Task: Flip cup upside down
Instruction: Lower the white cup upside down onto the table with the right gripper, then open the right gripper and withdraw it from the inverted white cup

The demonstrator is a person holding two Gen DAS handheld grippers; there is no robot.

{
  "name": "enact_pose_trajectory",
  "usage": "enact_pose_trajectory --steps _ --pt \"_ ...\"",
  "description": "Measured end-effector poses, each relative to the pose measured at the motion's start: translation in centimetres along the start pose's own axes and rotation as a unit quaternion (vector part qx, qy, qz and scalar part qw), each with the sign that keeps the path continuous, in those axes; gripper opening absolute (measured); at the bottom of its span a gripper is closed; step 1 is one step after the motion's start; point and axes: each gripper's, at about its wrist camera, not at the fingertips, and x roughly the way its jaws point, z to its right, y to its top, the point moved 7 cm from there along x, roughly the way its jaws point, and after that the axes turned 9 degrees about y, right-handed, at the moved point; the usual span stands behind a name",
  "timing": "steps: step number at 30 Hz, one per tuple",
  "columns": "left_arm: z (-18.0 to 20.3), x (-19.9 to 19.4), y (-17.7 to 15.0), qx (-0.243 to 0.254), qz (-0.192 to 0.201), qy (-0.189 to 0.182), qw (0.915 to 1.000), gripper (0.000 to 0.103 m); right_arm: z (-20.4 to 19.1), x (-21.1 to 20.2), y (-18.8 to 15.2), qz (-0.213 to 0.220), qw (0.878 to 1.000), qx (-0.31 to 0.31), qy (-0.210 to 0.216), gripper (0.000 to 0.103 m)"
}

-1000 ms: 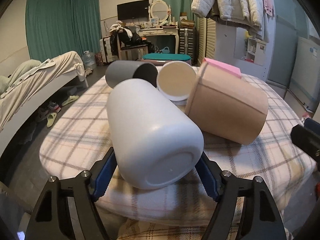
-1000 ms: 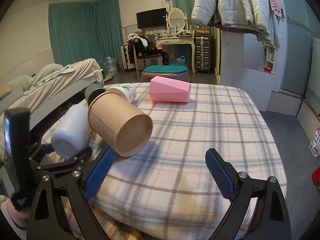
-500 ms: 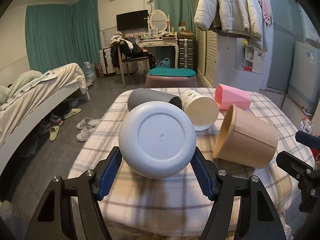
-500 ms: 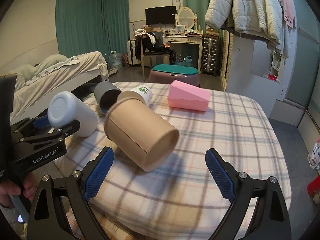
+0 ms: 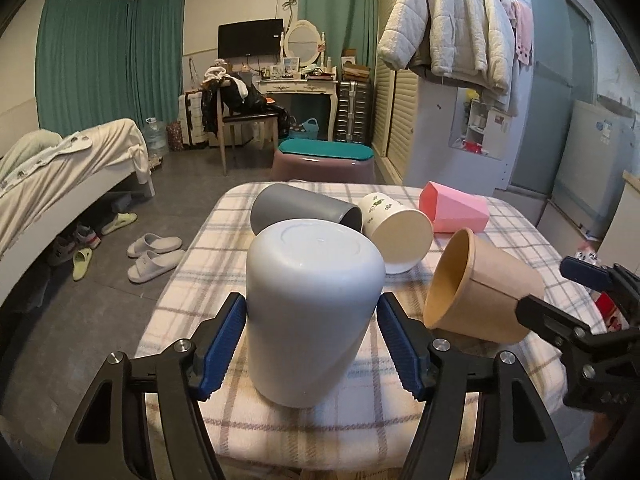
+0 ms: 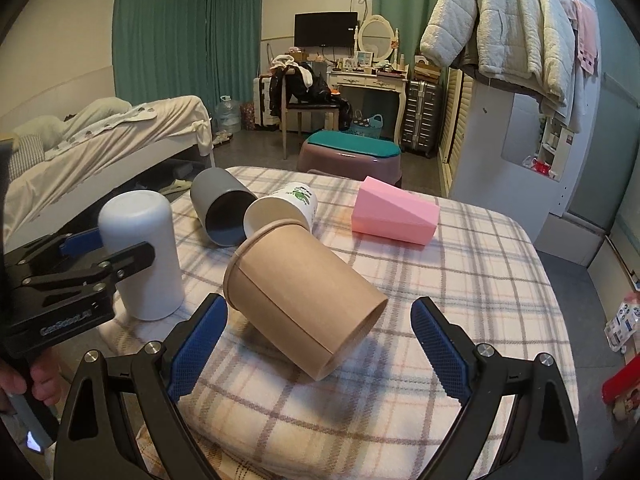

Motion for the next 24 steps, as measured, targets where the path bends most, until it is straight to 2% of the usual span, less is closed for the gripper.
enact_pose_trajectory --steps 6,14,24 --pt "-0.1 -0.5 -0.7 -0.002 0.002 -0.006 1.0000 0.069 -1.0 0.5 0.1 -0.005 1.000 -0.003 0.001 0.093" --pt "-0.3 -0.5 -1.3 0.005 0.004 0.006 1.0000 0.069 -2.0 0.2 -0.1 -0.006 1.000 -0.011 -0.001 0.093" --pt "-0.5 -0.8 -2.1 0.010 0.004 -0.002 0.9999 0.071 -2.8 -0.3 -0.3 -0.005 1.000 -0.013 -0.004 0.093"
